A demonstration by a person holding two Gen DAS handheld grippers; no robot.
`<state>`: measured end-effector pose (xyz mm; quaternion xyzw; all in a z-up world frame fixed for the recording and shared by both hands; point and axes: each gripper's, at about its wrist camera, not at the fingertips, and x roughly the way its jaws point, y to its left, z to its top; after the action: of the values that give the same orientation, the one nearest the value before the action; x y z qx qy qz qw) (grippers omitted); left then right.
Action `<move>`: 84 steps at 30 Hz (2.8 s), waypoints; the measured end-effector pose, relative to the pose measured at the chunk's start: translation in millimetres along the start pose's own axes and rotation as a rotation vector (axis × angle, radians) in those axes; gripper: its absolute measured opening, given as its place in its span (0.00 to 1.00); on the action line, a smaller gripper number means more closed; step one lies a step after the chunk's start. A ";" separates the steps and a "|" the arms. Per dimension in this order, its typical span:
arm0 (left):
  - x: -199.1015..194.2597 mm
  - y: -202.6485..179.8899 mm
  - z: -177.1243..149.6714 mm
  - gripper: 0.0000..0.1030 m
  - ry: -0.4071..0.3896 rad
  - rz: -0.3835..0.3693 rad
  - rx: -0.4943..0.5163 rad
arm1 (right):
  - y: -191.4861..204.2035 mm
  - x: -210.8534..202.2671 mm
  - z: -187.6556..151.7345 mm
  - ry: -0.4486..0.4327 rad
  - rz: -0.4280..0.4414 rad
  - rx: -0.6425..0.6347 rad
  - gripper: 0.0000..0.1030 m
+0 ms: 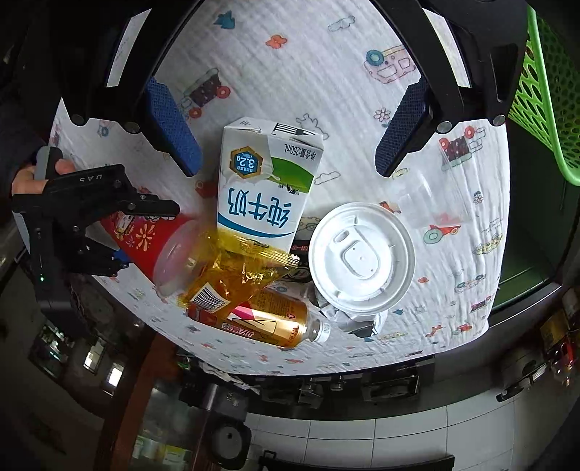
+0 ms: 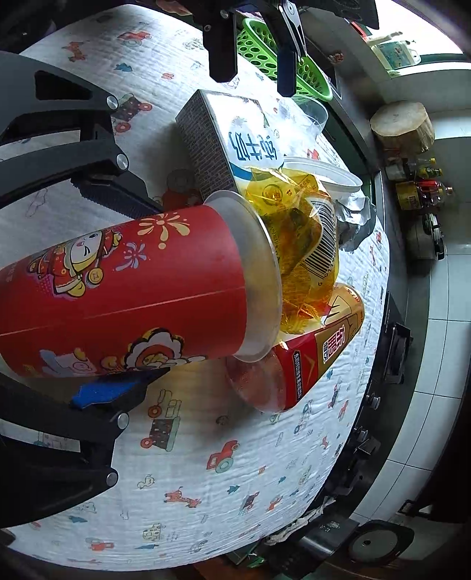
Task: Collect trash
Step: 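Grasp the red paper cup with the right tool while the left tool grasps the white milk carton, then carry the milk carton over the green basket with the left tool while the right tool carries the red cup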
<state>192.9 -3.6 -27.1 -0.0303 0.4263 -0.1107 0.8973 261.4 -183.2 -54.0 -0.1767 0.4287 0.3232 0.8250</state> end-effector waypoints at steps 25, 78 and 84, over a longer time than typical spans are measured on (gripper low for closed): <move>66.5 -21.5 20.8 0.67 0.092 0.031 0.070 | -2.0 -50.0 -37.1 -0.093 -0.015 0.105 0.70; -153.6 255.5 -119.5 0.66 -0.132 0.448 -0.427 | 211.6 -47.8 66.1 -0.184 0.221 -0.162 0.68; -143.9 285.0 -136.0 0.67 -0.104 0.451 -0.502 | 238.6 -39.7 85.4 -0.188 0.253 -0.182 0.68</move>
<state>49.2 311.7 -46.7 -0.1607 0.3900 0.2005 0.8842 131.8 24.1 23.9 -0.1643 0.3375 0.4772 0.7946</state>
